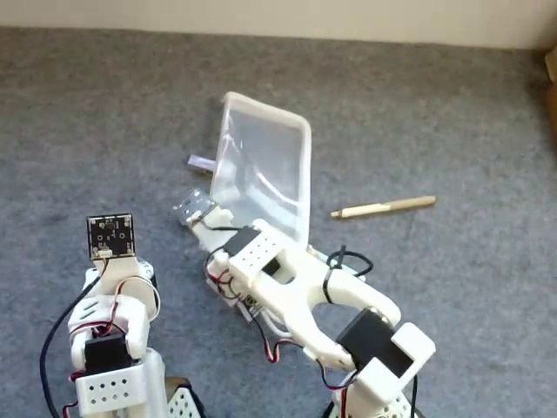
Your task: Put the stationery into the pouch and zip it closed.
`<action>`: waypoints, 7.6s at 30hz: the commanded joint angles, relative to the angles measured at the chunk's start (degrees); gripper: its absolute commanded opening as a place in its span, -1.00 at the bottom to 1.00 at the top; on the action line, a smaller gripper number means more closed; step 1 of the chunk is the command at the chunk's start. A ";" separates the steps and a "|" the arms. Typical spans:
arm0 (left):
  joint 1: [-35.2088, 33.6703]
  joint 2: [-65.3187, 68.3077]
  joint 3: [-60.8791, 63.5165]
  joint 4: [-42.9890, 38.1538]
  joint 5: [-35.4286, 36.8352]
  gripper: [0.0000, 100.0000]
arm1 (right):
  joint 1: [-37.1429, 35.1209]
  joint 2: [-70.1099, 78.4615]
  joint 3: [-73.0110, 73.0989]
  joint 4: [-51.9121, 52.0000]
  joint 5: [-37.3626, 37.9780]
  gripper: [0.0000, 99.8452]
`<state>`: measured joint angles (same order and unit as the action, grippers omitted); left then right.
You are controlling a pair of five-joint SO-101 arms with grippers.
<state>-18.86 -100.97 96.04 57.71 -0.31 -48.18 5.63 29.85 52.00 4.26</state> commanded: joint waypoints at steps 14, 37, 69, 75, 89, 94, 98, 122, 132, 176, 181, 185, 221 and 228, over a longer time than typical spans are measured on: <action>-0.57 -0.75 0.04 -0.97 -0.70 -0.98 | 4.35 -20.26 4.62 6.99 1.05 -0.99; 2.33 -0.66 -7.96 -0.88 -4.40 -0.98 | 5.93 -55.34 26.07 -3.38 0.62 -0.99; 15.43 -0.13 -20.62 12.92 -4.48 -0.57 | 10.24 -70.99 32.22 -4.70 -2.29 -0.99; 18.51 -0.57 -20.70 13.71 -4.22 -0.57 | 9.98 -79.78 36.09 -4.53 -2.29 -0.99; 24.84 -0.22 -28.88 12.92 3.25 -0.56 | 9.36 -86.29 40.48 -4.35 -1.85 -0.99; 25.36 -0.13 -28.62 10.46 4.04 -0.56 | 6.20 -86.46 40.48 -2.07 -1.76 -0.99; 25.45 -0.13 -28.62 10.46 4.04 -0.56 | 5.49 -86.55 40.22 -1.19 -1.76 -0.99; 25.80 -0.57 -19.82 3.96 4.13 -0.48 | 4.26 -86.64 40.13 2.07 0.97 -0.99; 26.07 -0.66 -17.71 4.04 3.60 -0.48 | 4.18 -86.64 40.04 2.07 0.88 -0.99; 24.40 -0.66 -15.78 0.70 0.79 -0.98 | 1.98 -86.64 40.13 2.24 0.97 -0.99; 24.40 -0.66 -16.57 0.70 0.79 -0.99 | 6.37 -86.64 39.96 2.15 0.97 -0.99; 24.31 -0.66 -16.57 0.70 0.79 -0.99 | 9.45 -86.64 39.96 2.15 0.97 -0.99; 18.07 -0.66 -17.19 0.70 1.05 -0.99 | 28.53 -86.64 28.18 12.53 9.05 -0.99; 16.04 -0.66 -17.19 0.62 1.05 -0.99 | 30.90 -86.64 24.31 16.40 9.14 -0.99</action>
<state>-0.66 -101.05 81.63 59.38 1.27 -19.87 -80.00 58.59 67.91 12.79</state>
